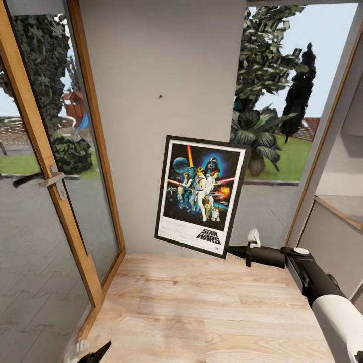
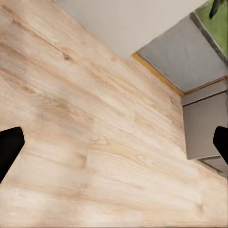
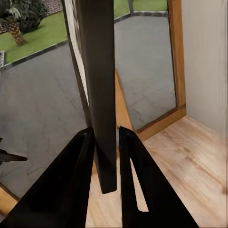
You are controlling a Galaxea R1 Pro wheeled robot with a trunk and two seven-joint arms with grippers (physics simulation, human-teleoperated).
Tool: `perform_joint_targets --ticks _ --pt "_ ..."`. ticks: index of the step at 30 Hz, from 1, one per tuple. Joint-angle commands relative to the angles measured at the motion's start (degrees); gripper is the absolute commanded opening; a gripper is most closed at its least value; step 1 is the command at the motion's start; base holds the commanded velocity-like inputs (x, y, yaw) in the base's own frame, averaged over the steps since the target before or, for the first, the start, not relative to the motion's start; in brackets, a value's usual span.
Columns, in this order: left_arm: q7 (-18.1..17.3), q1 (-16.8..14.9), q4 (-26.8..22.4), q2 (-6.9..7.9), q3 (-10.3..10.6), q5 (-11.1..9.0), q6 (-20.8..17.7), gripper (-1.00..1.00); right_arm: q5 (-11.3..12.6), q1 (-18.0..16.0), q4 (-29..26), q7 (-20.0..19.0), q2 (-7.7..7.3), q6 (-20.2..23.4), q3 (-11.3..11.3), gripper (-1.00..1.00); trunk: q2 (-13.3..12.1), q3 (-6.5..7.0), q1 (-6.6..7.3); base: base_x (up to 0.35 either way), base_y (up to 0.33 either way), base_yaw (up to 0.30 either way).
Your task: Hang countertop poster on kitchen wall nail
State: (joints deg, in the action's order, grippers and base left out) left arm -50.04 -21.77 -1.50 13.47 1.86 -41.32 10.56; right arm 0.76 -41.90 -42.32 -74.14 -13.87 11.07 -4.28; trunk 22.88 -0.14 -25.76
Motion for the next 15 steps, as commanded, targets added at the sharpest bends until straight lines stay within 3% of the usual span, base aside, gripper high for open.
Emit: perform_joint_targets --ticks 1,5,8,15 --pt "-2.23 2.62 0.07 -0.4 0.02 0.03 4.17 1.0 0.17 -0.02 -1.23 1.26 0.21 2.42 0.01 -1.0 0.04 -0.02 -0.03 0.0 0.0 0.0" --pt "-3.5 5.98 0.09 -0.84 -0.01 0.02 8.34 1.0 0.32 -0.03 -3.52 4.58 0.44 3.92 0.3 -1.0 0.04 -0.02 -0.03 0.0 0.0 0.0" --pt "-2.0 6.74 0.1 -0.92 -0.04 0.01 9.27 1.0 0.23 -0.03 -6.82 5.41 0.49 4.96 0.43 -1.0 0.04 -0.02 -0.03 0.0 0.0 0.0" --pt "7.94 7.22 0.01 -0.98 -0.05 0.01 9.89 1.0 0.0 -0.52 -18.69 5.98 0.98 16.62 0.62 -1.0 0.04 -0.02 -0.03 0.0 0.0 0.0"
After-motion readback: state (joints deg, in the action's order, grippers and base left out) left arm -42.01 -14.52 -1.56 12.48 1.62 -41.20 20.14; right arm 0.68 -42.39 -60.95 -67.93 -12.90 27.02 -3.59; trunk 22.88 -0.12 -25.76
